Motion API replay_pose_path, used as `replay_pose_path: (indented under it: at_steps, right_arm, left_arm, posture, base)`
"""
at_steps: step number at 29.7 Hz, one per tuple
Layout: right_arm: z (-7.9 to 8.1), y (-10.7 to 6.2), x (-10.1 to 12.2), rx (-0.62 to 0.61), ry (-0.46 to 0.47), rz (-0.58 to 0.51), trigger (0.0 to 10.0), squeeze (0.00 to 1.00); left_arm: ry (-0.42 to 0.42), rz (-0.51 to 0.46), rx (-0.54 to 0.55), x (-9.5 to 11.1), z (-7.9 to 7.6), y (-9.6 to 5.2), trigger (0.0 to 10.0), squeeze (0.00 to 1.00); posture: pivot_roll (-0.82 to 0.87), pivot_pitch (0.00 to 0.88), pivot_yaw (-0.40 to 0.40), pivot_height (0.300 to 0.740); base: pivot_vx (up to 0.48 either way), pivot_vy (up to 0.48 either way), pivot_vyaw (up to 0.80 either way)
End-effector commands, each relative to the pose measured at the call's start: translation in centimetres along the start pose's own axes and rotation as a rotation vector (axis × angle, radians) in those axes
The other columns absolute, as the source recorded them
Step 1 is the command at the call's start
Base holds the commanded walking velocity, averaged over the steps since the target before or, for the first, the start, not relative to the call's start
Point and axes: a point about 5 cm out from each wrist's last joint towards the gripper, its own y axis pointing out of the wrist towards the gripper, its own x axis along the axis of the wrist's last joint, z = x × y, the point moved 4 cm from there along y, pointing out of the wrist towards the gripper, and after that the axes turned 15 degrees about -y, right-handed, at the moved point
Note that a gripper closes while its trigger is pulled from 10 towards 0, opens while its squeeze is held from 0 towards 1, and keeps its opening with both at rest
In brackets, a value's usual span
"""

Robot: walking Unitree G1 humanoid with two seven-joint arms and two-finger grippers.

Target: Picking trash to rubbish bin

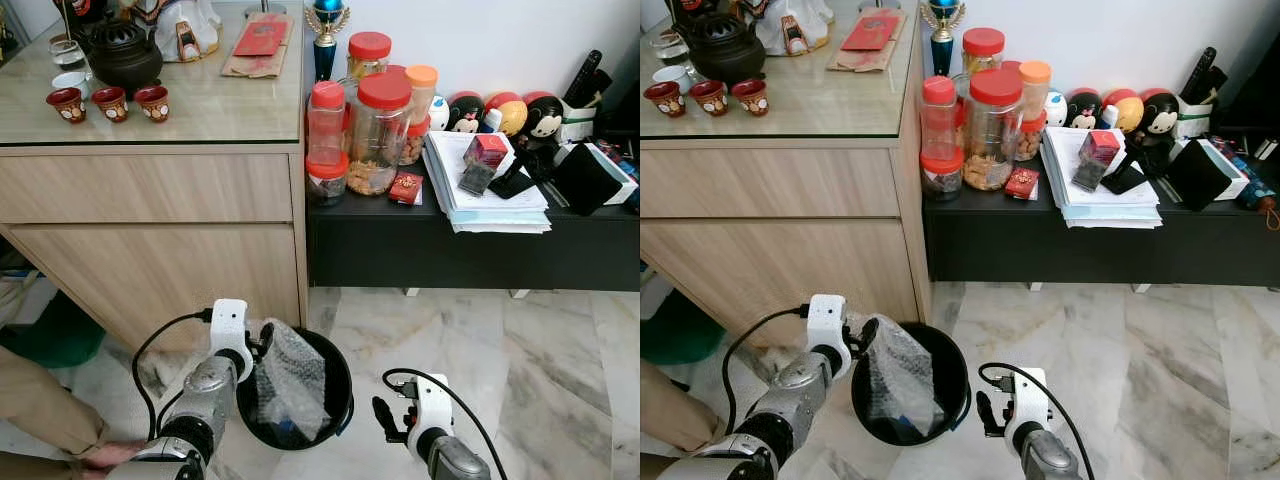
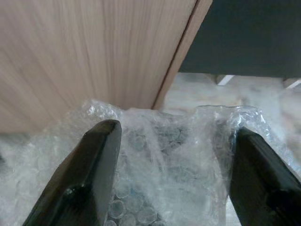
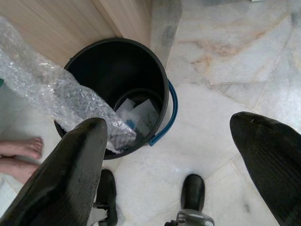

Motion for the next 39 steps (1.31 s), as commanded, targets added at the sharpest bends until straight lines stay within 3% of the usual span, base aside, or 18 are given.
replay_pose_path:
  at_steps: [1, 6, 7, 11, 15, 19, 22, 33, 39]
  right_arm:
    - [0.2, -0.1, -0.5, 0.007, -0.008, 0.018, 10.0, 0.0]
    - [0.3, -0.1, -0.5, 0.011, -0.01, 0.019, 10.0, 0.0]
    - [0.2, -0.1, -0.5, 0.012, -0.011, 0.019, 10.0, 0.0]
    - [0.2, -0.1, -0.5, 0.013, -0.014, 0.023, 10.0, 0.0]
    - [0.2, -0.1, -0.6, 0.016, -0.014, 0.026, 10.0, 0.0]
    - [0.3, -0.1, -0.6, 0.021, -0.016, 0.029, 10.0, 0.0]
    - [0.4, -0.1, -0.6, 0.022, -0.016, 0.031, 10.0, 0.0]
    - [0.5, -0.1, -0.7, 0.029, -0.014, 0.036, 10.0, 0.0]
    - [0.4, -0.1, -0.8, 0.029, -0.016, 0.039, 10.0, 0.0]
  left_arm:
    - [-0.067, 0.045, 0.007, -0.9, 0.2, -0.1, 10.0, 1.0]
    - [-0.115, 0.068, 0.046, -1.1, 0.8, -0.1, 10.0, 1.0]
    - [-0.111, 0.07, 0.047, -1.1, 0.9, -0.1, 10.0, 0.0]
    - [-0.135, 0.089, 0.076, -1.2, 1.3, -0.2, 10.0, 0.0]
    - [-0.223, 0.132, 0.111, -1.7, 2.0, -0.4, 10.0, 0.0]
    - [-0.207, 0.187, 0.099, -2.4, 2.0, -0.5, 10.0, 0.0]
    - [-0.146, 0.239, 0.091, -3.0, 2.0, -0.7, 10.0, 0.0]
    - [-0.107, 0.363, 0.124, -4.3, 2.7, -1.3, 10.0, 0.0]
    - [-0.109, 0.344, 0.195, -3.9, 4.0, -1.5, 10.0, 0.0]
  posture:
    - [0.06, 0.188, -0.022, 0.74]
    - [0.06, 0.185, -0.024, 0.74]
    - [0.06, 0.184, -0.023, 0.74]
    - [0.06, 0.177, -0.023, 0.74]
    - [0.06, 0.169, -0.021, 0.74]
    - [0.06, 0.166, -0.02, 0.74]
    - [0.07, 0.166, -0.021, 0.74]
    - [0.07, 0.182, -0.029, 0.74]
    - [0.06, 0.183, -0.032, 0.74]
  base:
    - [0.0, 0.0, 0.0]
    - [0.0, 0.0, 0.0]
    - [0.0, 0.0, 0.0]
    - [0.0, 0.0, 0.0]
    - [0.0, 0.0, 0.0]
    - [0.0, 0.0, 0.0]
    - [0.0, 0.0, 0.0]
    - [0.0, 0.0, 0.0]
    - [0.0, 0.0, 0.0]
